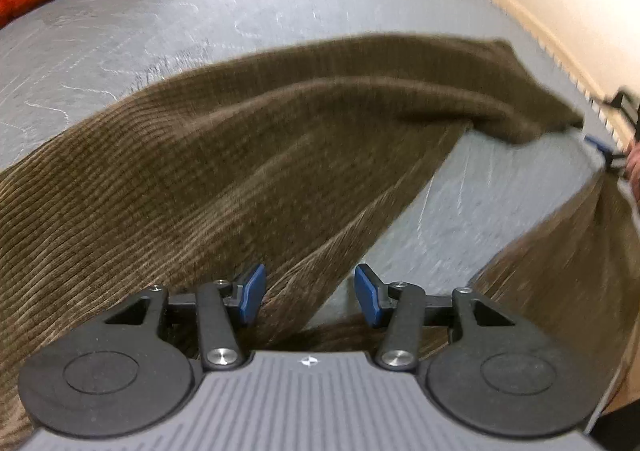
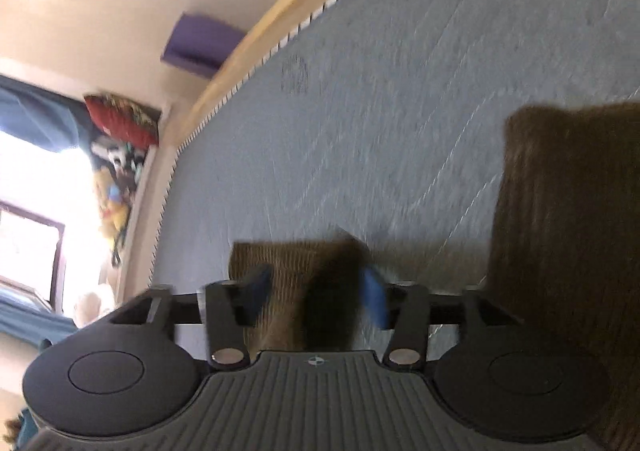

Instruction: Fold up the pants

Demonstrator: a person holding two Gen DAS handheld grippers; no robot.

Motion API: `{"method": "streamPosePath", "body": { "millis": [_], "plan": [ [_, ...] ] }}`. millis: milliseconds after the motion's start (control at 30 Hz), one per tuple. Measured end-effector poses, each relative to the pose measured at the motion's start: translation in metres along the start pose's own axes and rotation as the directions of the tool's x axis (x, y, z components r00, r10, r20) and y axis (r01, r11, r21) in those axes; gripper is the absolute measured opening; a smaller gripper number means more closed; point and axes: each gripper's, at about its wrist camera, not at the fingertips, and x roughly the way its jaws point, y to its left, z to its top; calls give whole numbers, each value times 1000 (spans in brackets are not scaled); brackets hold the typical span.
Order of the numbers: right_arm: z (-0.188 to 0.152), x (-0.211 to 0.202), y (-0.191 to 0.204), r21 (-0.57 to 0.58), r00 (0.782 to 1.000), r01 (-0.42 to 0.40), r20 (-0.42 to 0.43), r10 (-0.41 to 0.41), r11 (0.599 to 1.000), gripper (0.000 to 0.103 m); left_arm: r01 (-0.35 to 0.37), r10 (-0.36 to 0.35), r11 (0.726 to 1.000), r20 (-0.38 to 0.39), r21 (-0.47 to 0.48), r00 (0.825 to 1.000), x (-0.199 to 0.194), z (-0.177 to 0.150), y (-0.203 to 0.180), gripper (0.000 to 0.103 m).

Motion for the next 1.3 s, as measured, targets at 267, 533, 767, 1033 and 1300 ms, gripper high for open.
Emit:
{"method": "streamPosePath", "body": {
  "millis": [267,533,767,1033,1300],
  "plan": [
    [2,47,20,-134,994,83,-53,-91,987,23,-58,57,997,15,50,998,1,-6,5,12],
    [2,-13,95,-477,980,41,189,58,878,10,38,-38,999,12,32,999,-45,-12,40,9],
    [20,12,32,-395,871,491,204,-446,777,20,247,-241,966,-80,70,967,-54,-29,44,41],
    [-9,9,112,-510,926,362,293,-238,780,52,99,-19,954,271,-284,962,-129,-16,154,60],
    [-97,132,146,-664,944,253,9,-331,704,56,-277,367,772,45,-572,929,-116,-46,265,82]
  ]
}}
